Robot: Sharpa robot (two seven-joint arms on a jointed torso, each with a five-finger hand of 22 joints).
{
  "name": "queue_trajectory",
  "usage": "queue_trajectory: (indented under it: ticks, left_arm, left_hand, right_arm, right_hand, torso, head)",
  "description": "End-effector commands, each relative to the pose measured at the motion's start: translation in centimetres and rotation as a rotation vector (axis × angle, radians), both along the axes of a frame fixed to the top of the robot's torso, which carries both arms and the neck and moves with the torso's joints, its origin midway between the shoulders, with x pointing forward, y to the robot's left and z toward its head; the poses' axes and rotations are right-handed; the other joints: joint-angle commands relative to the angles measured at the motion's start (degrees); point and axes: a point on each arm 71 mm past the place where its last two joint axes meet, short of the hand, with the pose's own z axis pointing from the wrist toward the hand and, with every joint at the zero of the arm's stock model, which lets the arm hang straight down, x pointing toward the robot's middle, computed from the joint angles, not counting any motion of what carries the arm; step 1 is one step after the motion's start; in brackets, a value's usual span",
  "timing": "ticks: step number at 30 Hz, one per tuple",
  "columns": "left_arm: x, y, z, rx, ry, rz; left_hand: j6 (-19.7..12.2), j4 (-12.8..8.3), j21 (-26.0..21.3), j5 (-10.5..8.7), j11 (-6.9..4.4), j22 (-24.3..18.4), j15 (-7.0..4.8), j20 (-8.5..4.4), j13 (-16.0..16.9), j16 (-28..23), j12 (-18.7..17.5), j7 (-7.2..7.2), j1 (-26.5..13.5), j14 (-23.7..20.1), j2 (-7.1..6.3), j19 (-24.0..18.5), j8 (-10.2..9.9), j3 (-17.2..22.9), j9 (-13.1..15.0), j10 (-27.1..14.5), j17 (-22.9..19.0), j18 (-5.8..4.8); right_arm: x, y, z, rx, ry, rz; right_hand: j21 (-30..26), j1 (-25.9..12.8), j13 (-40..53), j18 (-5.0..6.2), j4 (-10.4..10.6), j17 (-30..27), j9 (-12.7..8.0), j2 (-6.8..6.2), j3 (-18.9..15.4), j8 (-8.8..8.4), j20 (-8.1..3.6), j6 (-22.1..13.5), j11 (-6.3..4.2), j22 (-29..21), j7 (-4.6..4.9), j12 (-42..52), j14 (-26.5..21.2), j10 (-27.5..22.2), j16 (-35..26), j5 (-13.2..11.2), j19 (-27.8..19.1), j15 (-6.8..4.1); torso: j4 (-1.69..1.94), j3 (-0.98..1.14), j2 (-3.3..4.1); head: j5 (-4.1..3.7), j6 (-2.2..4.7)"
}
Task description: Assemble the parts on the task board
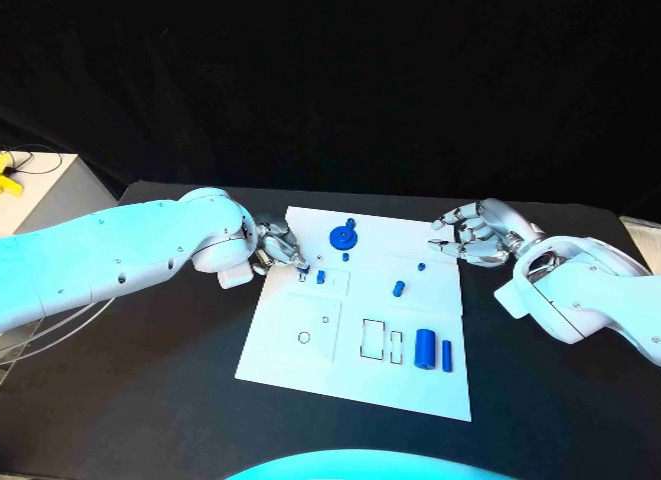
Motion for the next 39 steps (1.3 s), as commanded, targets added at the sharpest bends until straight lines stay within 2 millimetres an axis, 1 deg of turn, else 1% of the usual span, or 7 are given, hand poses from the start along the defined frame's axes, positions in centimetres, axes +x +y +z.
queue_trajectory:
  ticks: [1,7,8,13,14,26,39]
  left_arm:
    - [0.01,-0.03,0.02,0.019,-0.035,0.002]
    - [-0.21,-0.06,-0.29,0.051,-0.051,-0.014]
    - [-0.23,-0.06,-0.33,0.057,-0.054,-0.016]
    - [-0.26,-0.04,-0.49,0.083,-0.067,-0.026]
    - [-0.26,-0.05,-0.52,0.087,-0.069,-0.027]
    - [-0.41,-0.21,-0.78,0.122,-0.054,-0.064]
    - [-0.50,-0.48,-0.91,0.132,-0.038,-0.087]
  left_hand:
    - [4.49,-6.35,0.18,0.28,-0.19,0.02,-0.31,-0.18,-0.42,0.28,0.00,-3.92,-0.56,5.27,0.18,0.14,0.34,6.00,25.08,0.23,12.59,-0.96]
    - [4.54,-6.36,0.17,0.28,-0.22,0.00,-0.34,-0.20,-0.59,0.31,-0.09,-3.95,-0.66,5.29,0.14,0.12,0.41,5.95,25.17,0.19,12.67,-0.96]
    - [4.67,-6.39,0.16,0.28,-0.30,-0.02,-0.39,-0.25,-1.76,0.36,-0.64,-4.05,-0.77,5.34,0.16,0.11,0.59,5.90,25.35,-0.20,12.83,-0.96]
    - [4.77,-6.41,0.17,0.28,-0.37,0.02,-0.45,-0.30,-2.10,0.39,-0.84,-4.13,-0.90,5.36,0.17,0.13,0.75,5.84,25.52,-0.24,12.91,-0.96]
    - [5.11,-6.45,0.12,0.25,-0.48,-0.08,-0.52,-0.37,-0.83,0.32,-0.33,-4.28,-1.07,5.30,0.16,0.07,1.19,5.67,25.87,0.33,12.72,-0.94]
    - [5.34,-6.67,0.14,0.24,-0.66,0.01,-0.67,-0.51,-0.43,0.32,-0.24,-4.51,-1.16,5.30,0.21,0.12,1.69,5.56,26.38,0.55,12.73,-0.96]
    - [5.35,-6.71,0.14,0.26,-0.68,0.03,-0.69,-0.52,-0.36,0.33,-0.22,-4.53,-1.13,5.32,0.23,0.13,1.72,5.57,26.42,0.58,12.78,-0.97]
  right_arm:
    - [-0.07,0.08,-0.04,-0.006,0.004,0.014]
    - [-0.08,0.06,-0.04,-0.006,0.004,0.013]
    - [-0.08,0.05,-0.04,-0.006,0.004,0.013]
    - [-0.10,0.04,-0.03,-0.006,0.003,0.013]
    - [-0.10,0.04,-0.03,-0.006,0.003,0.013]
    - [-0.10,-0.01,-0.04,-0.006,0.004,0.012]
    - [-0.08,-0.01,-0.05,-0.007,0.004,0.012]
  right_hand:
    - [-0.16,-0.55,-0.06,1.17,0.03,10.74,-0.07,-0.11,0.26,0.12,-0.12,0.38,0.01,5.01,0.08,0.15,4.88,0.06,-0.19,0.34,0.05,-0.20]
    - [-0.16,-0.56,-0.06,1.17,0.03,10.74,-0.07,-0.11,0.26,0.12,-0.12,0.38,0.01,5.00,0.08,0.15,4.88,0.06,-0.19,0.34,0.05,-0.20]
    - [-0.21,-0.70,-0.11,1.17,0.03,10.75,-0.09,-0.17,0.33,0.12,-0.12,0.38,0.01,4.98,0.08,0.13,4.88,0.02,-0.19,0.35,0.04,-0.20]
    - [-0.21,-0.70,-0.11,1.17,0.03,10.75,-0.09,-0.17,0.33,0.12,-0.12,0.38,0.01,4.98,0.08,0.13,4.88,0.02,-0.19,0.35,0.04,-0.20]
    - [-0.21,-0.70,-0.11,1.17,0.03,10.75,-0.09,-0.17,0.33,0.12,-0.12,0.38,0.01,4.98,0.08,0.13,4.88,0.02,-0.19,0.35,0.04,-0.20]
    - [-0.21,-0.70,-0.11,1.17,0.03,10.75,-0.09,-0.17,0.33,0.12,-0.12,0.38,0.01,4.98,0.08,0.13,4.88,0.02,-0.19,0.35,0.04,-0.20]
    - [-0.21,-0.70,-0.11,1.17,0.03,10.75,-0.09,-0.17,0.33,0.12,-0.12,0.38,0.01,4.98,0.08,0.13,4.88,0.02,-0.19,0.35,0.04,-0.20]
  torso:
    - [-0.04,-0.03,0.00]
    - [0.00,-0.04,0.00]
    - [0.00,-0.05,0.00]
    - [-0.03,-0.04,-0.02]
    - [-0.04,-0.06,-0.04]
    - [-0.01,-0.06,0.02]
    - [-0.02,-0.07,0.00]
  head:
    - [0.07,-0.21]
    - [0.09,-0.39]
    - [0.11,-0.45]
    - [0.18,-0.57]
    - [0.18,-0.60]
    - [0.10,-0.95]
    - [0.12,-1.19]
